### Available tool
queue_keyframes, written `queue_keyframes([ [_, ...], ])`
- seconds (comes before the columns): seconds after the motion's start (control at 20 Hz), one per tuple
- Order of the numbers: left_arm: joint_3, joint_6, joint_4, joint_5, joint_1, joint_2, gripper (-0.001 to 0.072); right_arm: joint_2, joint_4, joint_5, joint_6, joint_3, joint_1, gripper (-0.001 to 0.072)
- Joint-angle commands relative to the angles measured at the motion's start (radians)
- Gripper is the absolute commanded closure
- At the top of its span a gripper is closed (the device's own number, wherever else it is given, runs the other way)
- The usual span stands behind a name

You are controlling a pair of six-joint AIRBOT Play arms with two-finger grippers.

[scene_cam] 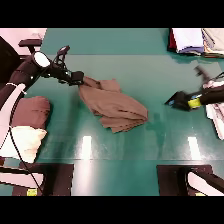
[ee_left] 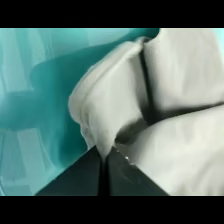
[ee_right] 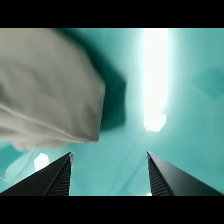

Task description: Fold the shirts.

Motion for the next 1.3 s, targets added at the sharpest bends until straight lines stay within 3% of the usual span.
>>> queue_keyframes([
  [0.0, 0.030, 0.007, 0.005, -0.033, 0.000, 0.009, 0.0678, -0.114, 0.135, -0.182, -0.034, -0.156, 0.111, 0.0183],
  [0.2, 0.030, 0.007, 0.007, -0.046, 0.000, 0.009, 0.0678, -0.273, 0.225, -0.297, -0.064, -0.085, 0.218, 0.0187],
  [0.25, 0.030, 0.008, 0.007, -0.047, 0.000, 0.009, 0.0677, -0.312, 0.223, -0.295, -0.065, -0.048, 0.237, 0.0249],
  [0.3, 0.030, 0.008, 0.007, -0.047, 0.000, 0.009, 0.0678, -0.343, 0.221, -0.298, -0.066, -0.012, 0.252, 0.0363],
  [0.4, 0.030, 0.008, 0.007, -0.050, 0.000, 0.009, 0.0678, -0.379, 0.213, -0.304, -0.089, 0.055, 0.274, 0.0674],
  [0.6, 0.068, 0.038, 0.021, -0.035, 0.000, 0.119, 0.0678, -0.313, 0.160, -0.261, -0.102, 0.204, 0.250, 0.0693],
  [0.85, 0.290, 0.086, 0.043, -0.036, 0.000, 0.423, 0.0679, -0.030, 0.052, -0.063, -0.098, 0.479, 0.154, 0.0693],
  [1.05, 0.422, 0.085, 0.037, -0.036, 0.000, 0.621, 0.0678, 0.158, -0.021, 0.049, -0.028, 0.659, 0.105, 0.0694],
  [1.25, 0.462, 0.080, 0.020, -0.036, 0.000, 0.708, 0.0678, 0.246, -0.151, 0.159, 0.074, 0.786, 0.106, 0.0694],
])
